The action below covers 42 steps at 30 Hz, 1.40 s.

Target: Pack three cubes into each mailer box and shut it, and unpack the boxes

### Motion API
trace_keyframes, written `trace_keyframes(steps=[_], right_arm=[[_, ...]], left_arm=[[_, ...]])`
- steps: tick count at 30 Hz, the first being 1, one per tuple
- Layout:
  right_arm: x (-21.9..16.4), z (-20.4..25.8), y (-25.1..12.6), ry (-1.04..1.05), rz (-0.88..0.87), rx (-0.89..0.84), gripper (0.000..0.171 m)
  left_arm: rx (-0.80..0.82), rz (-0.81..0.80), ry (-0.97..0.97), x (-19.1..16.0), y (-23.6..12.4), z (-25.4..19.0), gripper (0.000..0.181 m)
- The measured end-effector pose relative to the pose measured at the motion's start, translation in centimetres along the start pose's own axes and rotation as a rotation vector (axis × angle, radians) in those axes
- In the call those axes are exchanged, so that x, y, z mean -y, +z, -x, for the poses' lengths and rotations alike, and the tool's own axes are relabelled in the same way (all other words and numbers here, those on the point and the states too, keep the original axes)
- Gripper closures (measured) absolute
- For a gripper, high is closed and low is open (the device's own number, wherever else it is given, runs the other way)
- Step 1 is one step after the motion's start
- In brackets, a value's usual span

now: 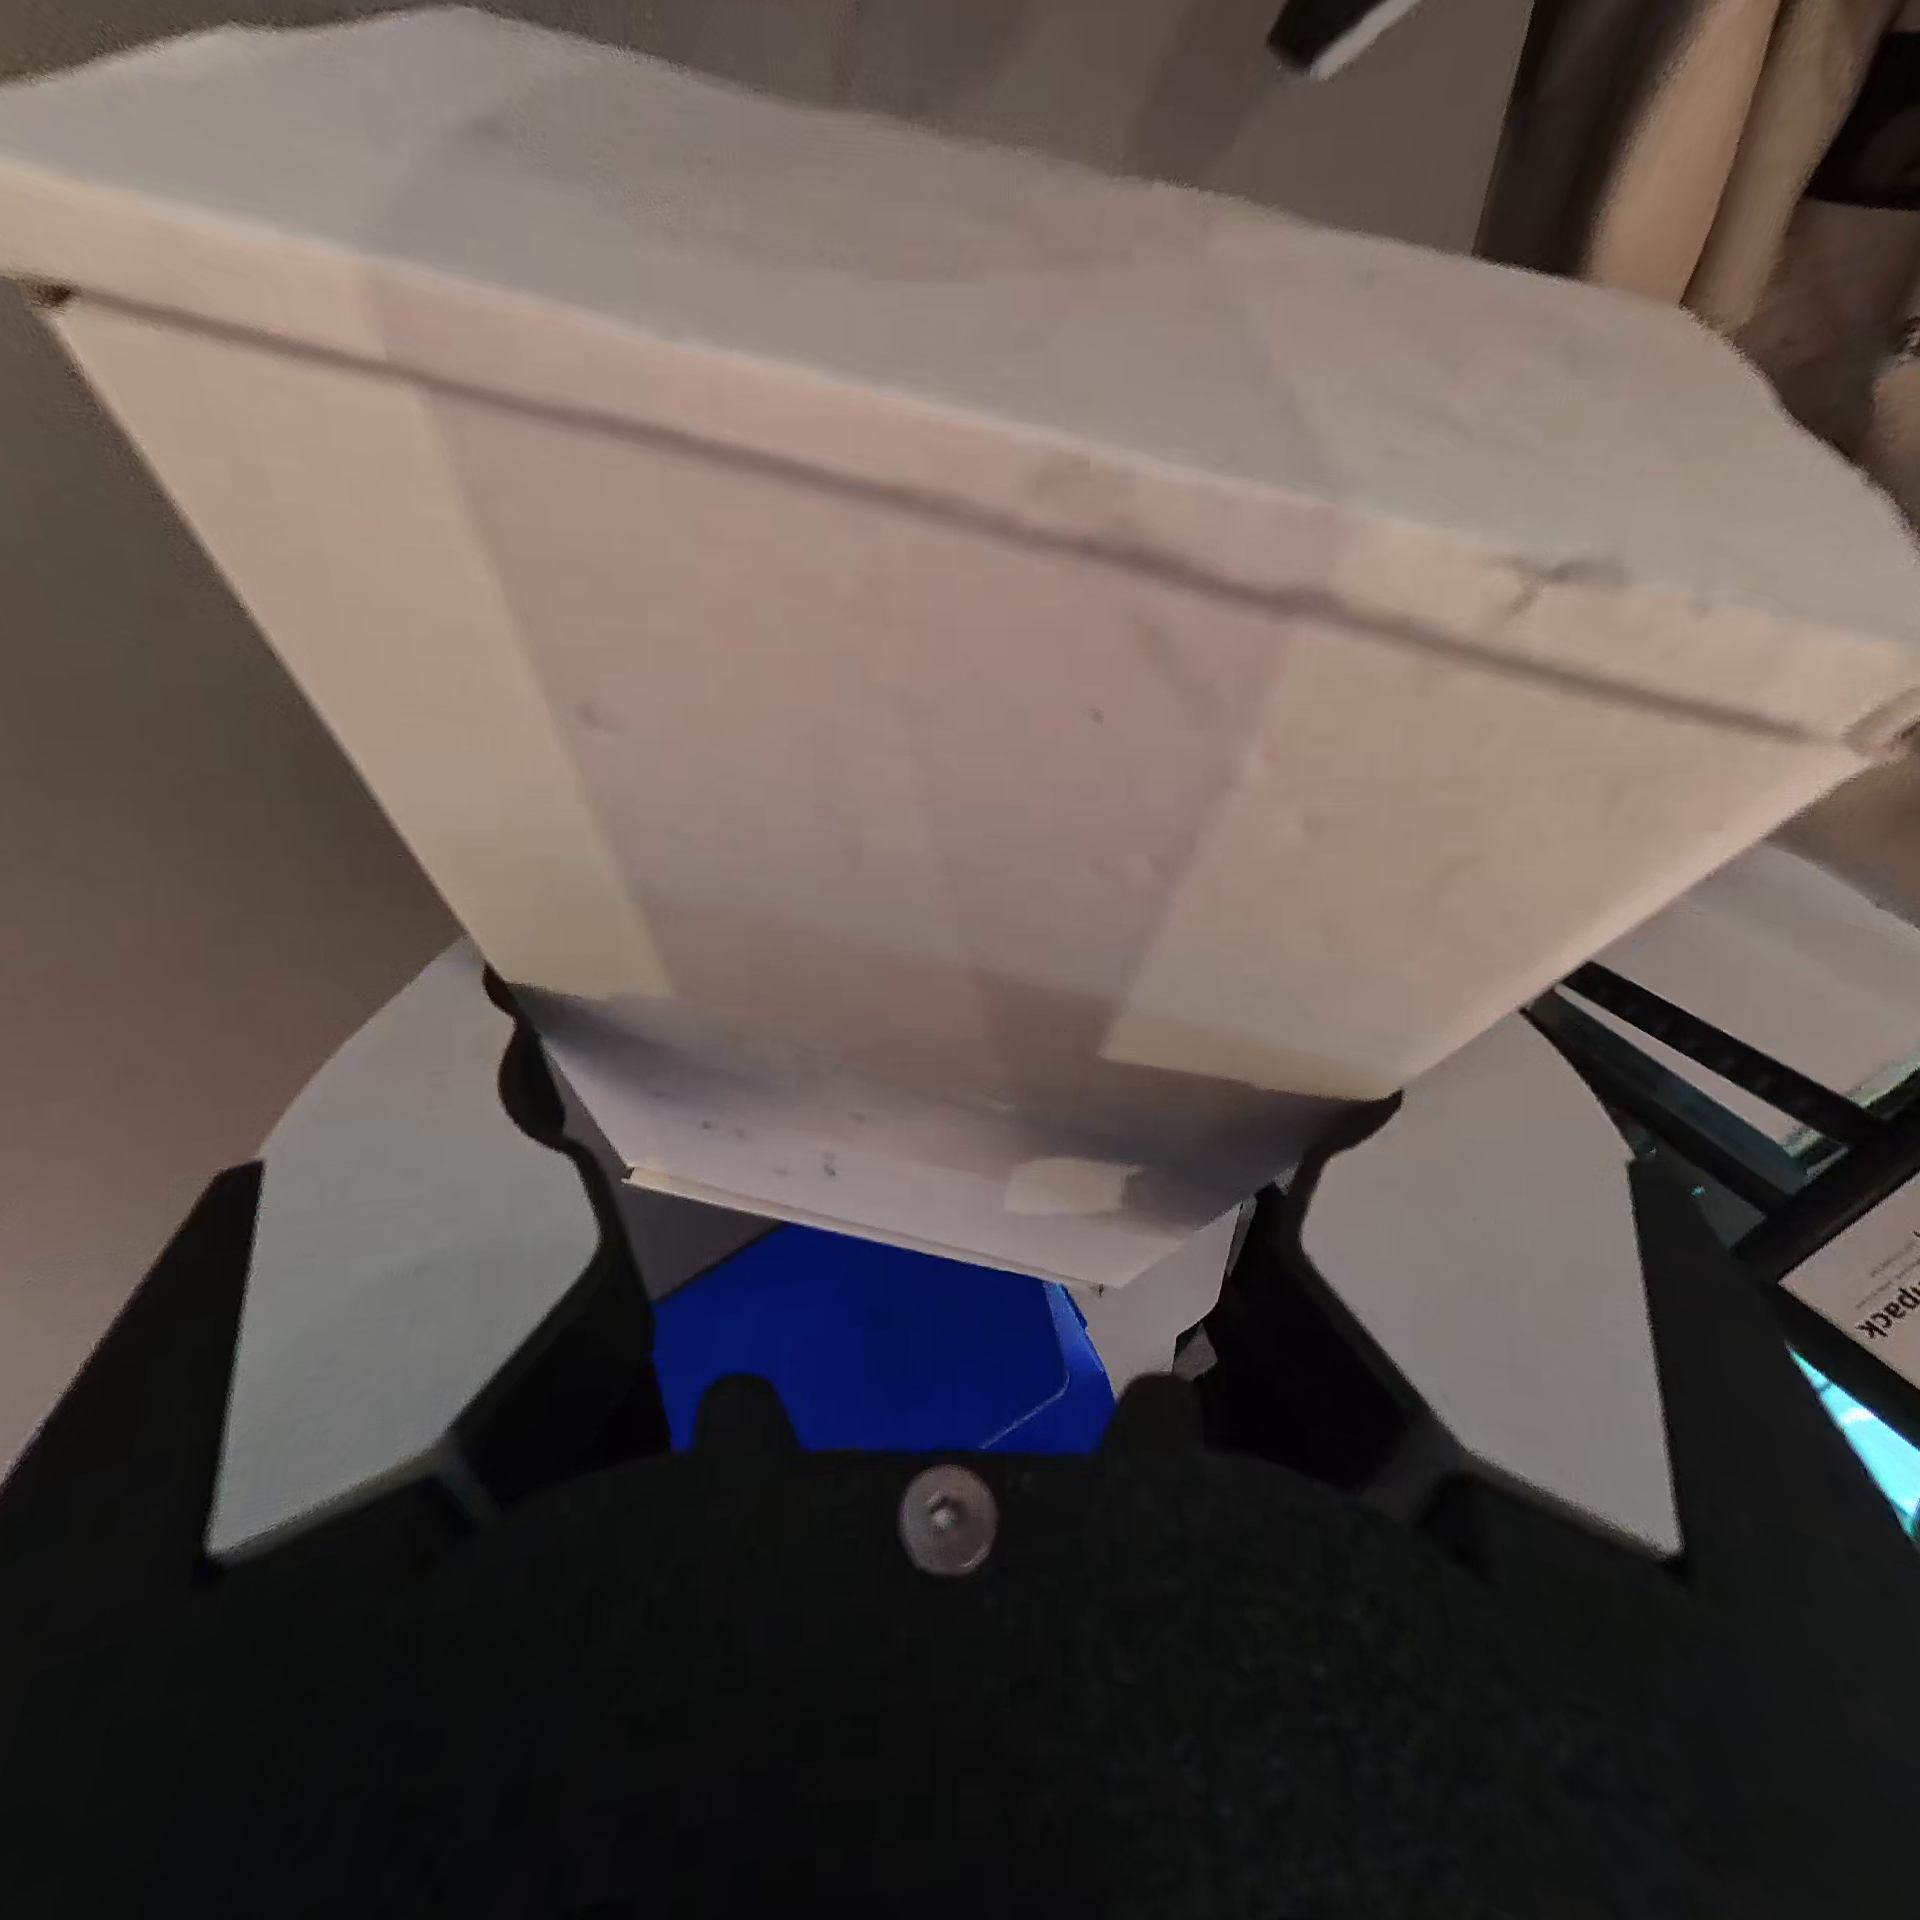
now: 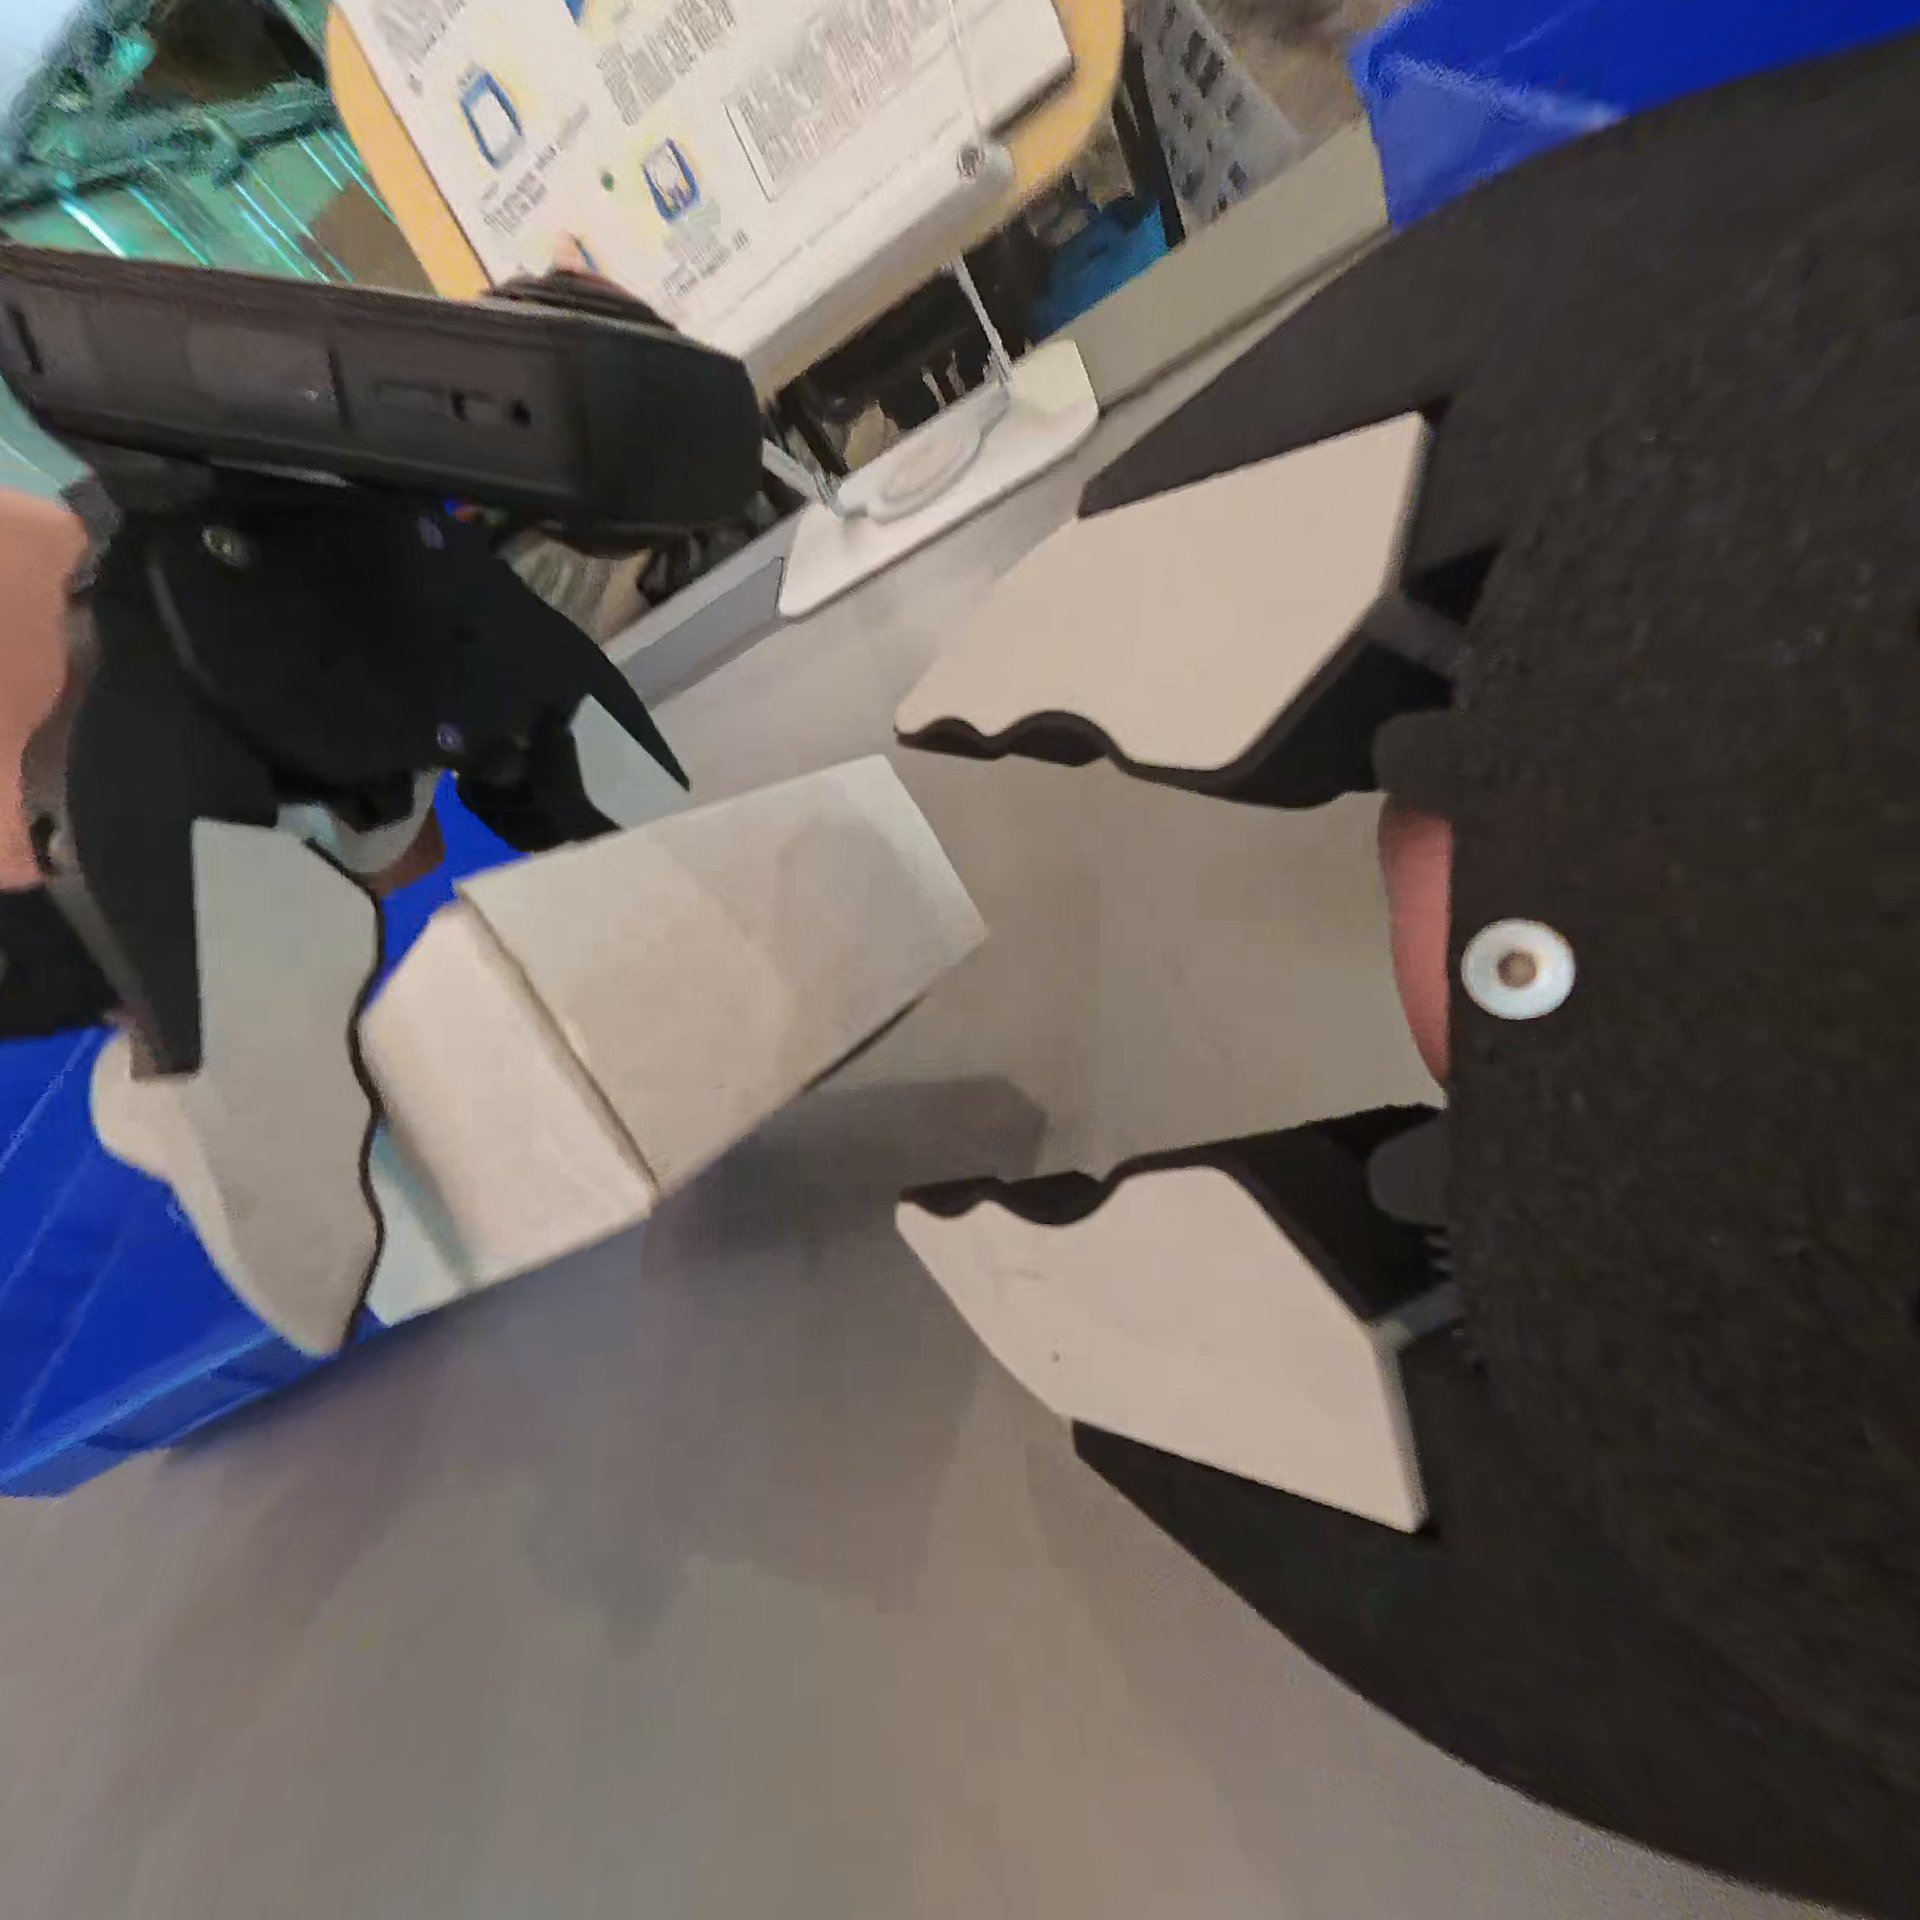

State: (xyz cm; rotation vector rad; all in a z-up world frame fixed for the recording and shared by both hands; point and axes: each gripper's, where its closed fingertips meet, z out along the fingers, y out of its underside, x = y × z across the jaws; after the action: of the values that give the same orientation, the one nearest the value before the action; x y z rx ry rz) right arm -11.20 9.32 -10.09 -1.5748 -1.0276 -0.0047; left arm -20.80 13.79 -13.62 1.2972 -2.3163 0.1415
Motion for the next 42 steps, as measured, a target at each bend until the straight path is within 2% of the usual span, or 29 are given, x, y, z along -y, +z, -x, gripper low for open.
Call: trace_keyframes(steps=[2,4,10,12,15,18,21,22,24,26,28,31,35,42], right_arm=[[-0.2,0.6,0.8,0.065,-0.01,0.075,0.087],[-0.5,1.6,1.9,0.023,-0.002,0.117,0.08],[-1.0,3.0,5.2,-0.144,0.022,0.122,0.092],[-1.8,2.8,5.8,-0.123,0.052,0.125,0.094],[-2.3,2.8,6.2,-0.041,0.032,0.189,0.096],[-3.6,1.7,6.9,-0.033,0.073,0.208,0.096],[-4.0,0.5,7.8,0.047,0.081,0.261,0.096],[-4.1,0.1,8.2,0.081,0.083,0.285,0.096],[-4.1,-0.3,9.1,0.137,0.09,0.325,0.096],[-4.1,-0.5,9.6,0.181,0.097,0.367,0.096],[-4.2,-0.8,10.2,0.27,0.122,0.369,0.096],[-4.0,-0.6,10.5,0.288,0.13,0.373,0.096],[-4.0,-0.5,10.5,0.27,0.128,0.355,0.096],[-4.2,-0.7,10.6,0.317,0.145,0.354,0.096]], left_arm=[[-0.009,0.013,0.019,0.4,0.5,-0.1,0.037],[-0.031,0.022,0.034,0.8,1.0,-0.3,0.037],[-0.009,0.069,0.054,1.4,1.8,0.3,0.038],[-0.015,0.018,0.001,1.5,1.6,0.9,0.039],[-0.01,-0.086,-0.058,0.6,0.1,1.3,0.056],[0.152,-0.28,-0.127,-1.1,-3.5,3.1,0.07],[0.438,-0.49,-0.206,-3.1,-7.0,4.7,0.09],[0.539,-0.549,-0.224,-3.7,-7.7,4.8,0.091],[0.694,-0.663,-0.228,-4.2,-8.2,3.8,0.092],[0.825,-0.735,-0.238,-4.4,-7.7,2.9,0.104],[0.925,-0.713,-0.259,-4.6,-6.0,2.7,0.11],[1.062,-0.596,-0.239,-4.6,-4.4,3.3,0.107],[1.186,-0.551,-0.173,-3.9,-6.1,3.6,0.12],[1.209,-0.497,-0.108,-3.1,-7.2,4.4,0.119]])
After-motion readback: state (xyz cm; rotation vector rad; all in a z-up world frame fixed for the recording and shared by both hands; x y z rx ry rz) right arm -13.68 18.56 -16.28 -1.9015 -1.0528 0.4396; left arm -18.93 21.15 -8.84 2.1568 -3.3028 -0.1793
